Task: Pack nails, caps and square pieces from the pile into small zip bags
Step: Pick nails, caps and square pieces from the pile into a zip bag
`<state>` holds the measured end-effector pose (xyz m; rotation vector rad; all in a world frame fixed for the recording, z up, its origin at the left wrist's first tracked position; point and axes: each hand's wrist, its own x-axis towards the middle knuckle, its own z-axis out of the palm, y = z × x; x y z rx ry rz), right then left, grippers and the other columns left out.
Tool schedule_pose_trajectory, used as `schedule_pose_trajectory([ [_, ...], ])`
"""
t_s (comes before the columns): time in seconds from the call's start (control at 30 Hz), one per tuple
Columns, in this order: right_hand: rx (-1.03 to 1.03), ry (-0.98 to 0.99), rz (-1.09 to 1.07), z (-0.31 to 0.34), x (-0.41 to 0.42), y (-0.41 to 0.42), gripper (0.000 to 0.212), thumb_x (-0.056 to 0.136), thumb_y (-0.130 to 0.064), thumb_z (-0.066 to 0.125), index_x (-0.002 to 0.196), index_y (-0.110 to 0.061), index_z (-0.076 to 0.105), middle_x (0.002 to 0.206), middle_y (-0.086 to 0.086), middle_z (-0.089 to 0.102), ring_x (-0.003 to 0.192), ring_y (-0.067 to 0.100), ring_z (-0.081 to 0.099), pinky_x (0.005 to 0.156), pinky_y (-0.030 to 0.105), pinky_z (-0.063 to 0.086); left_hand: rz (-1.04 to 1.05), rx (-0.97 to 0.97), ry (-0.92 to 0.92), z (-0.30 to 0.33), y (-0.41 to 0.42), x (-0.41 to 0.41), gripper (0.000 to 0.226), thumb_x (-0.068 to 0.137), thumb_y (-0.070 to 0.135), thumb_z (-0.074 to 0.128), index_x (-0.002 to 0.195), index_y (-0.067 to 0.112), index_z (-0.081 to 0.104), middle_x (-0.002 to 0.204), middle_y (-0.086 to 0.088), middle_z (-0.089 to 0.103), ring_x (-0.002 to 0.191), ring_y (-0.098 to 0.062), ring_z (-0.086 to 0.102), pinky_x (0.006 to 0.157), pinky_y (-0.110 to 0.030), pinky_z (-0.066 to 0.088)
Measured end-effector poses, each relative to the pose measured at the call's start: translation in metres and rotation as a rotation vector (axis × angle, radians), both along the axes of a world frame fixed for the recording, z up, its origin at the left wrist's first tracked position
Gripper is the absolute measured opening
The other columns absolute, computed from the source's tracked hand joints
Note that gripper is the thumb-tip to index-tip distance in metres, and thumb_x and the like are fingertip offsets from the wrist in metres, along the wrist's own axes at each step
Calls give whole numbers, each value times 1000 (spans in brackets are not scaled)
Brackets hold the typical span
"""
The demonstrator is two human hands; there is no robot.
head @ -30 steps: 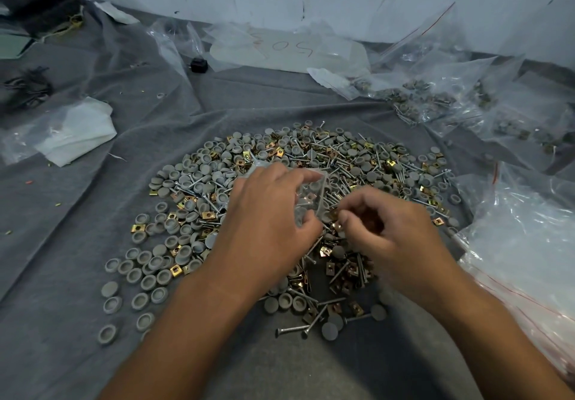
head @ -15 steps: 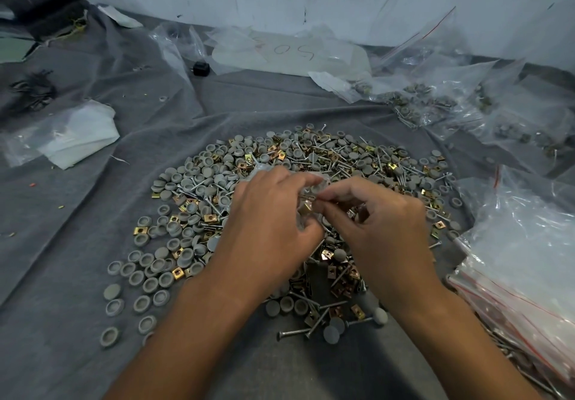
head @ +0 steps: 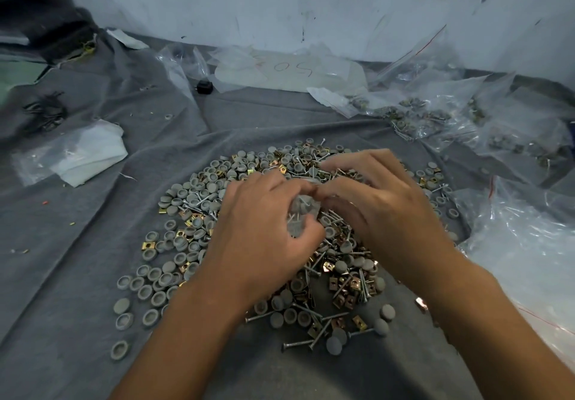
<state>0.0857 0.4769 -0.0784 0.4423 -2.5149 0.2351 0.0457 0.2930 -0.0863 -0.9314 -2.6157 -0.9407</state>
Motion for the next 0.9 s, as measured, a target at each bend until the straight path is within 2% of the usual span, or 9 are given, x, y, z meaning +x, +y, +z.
schedule_pose_trajectory([
  [0.1, 113, -57, 82, 17, -10, 1, 18, 94, -16, 68, 111, -23, 68, 129, -3, 62, 118, 18, 52, 91, 38, 52, -40, -9, 31, 8, -10, -5, 44, 81, 71, 56, 112, 39, 58, 86, 33, 34, 84, 10, 35, 82, -27, 28],
  [0.2, 222, -96, 125, 33, -17, -1, 31, 92, -11, 72, 118, -24, 63, 124, -5, 62, 114, 18, 54, 86, 41, 54, -52, -5, 70, 15, -19, -12, 39, 81, 52, 66, 115, 35, 61, 88, 34, 35, 79, 4, 32, 82, -25, 28],
  [0.3, 183, -107, 158, 50, -17, -9, 12, 96, -24, 62, 108, -24, 60, 108, -8, 62, 101, 16, 55, 81, 41, 54, -75, 99, 108, 20, -25, -14, 31, 85, 38, 72, 115, 32, 64, 84, 27, 45, 83, 2, 46, 74, -26, 33],
  [0.4, -65, -125, 124, 61, -9, -7, 4, 96, -34, 56, 98, -31, 56, 95, -19, 60, 90, 5, 56, 79, 33, 53, -63, 405, -14, 22, -30, -12, 38, 82, 36, 79, 117, 39, 62, 90, 17, 63, 87, -7, 63, 72, -20, 51],
  [0.47, -350, -108, 100, 61, 3, -2, 8, 94, -37, 62, 98, -35, 55, 89, -18, 64, 85, 3, 61, 74, 19, 52, -75, 668, -217, 25, -32, -11, 40, 77, 39, 83, 113, 38, 66, 97, 10, 70, 89, -10, 70, 74, -20, 57],
  [0.53, -692, -152, 82, 56, 16, 0, 17, 89, -40, 68, 104, -39, 58, 92, -15, 71, 81, 4, 66, 67, 11, 50, -113, 849, -428, 27, -29, -11, 31, 76, 38, 84, 104, 32, 73, 91, -3, 74, 84, -15, 72, 69, -21, 58],
  [0.67, -1153, -321, 40, 26, 26, -1, 17, 82, -41, 71, 96, -32, 72, 86, -6, 73, 76, 5, 65, 65, 14, 50, -104, 877, -597, 23, -16, -10, 24, 69, 35, 79, 93, 30, 78, 87, -3, 78, 81, -12, 73, 68, -16, 54],
  [0.8, -1239, -387, -60, 7, 23, 2, 17, 77, -43, 68, 88, -31, 74, 72, -7, 65, 68, 6, 56, 62, 20, 47, -83, 836, -551, 17, -8, -8, 21, 69, 31, 80, 89, 25, 78, 86, 1, 78, 77, -8, 73, 67, -15, 54],
  [0.9, -1183, -346, -79, 2, 25, 5, 21, 79, -48, 65, 87, -30, 73, 64, -11, 58, 58, 3, 48, 53, 13, 40, -78, 833, -512, 15, -6, -9, 21, 69, 28, 81, 89, 23, 78, 82, 1, 77, 73, -7, 72, 64, -14, 54],
])
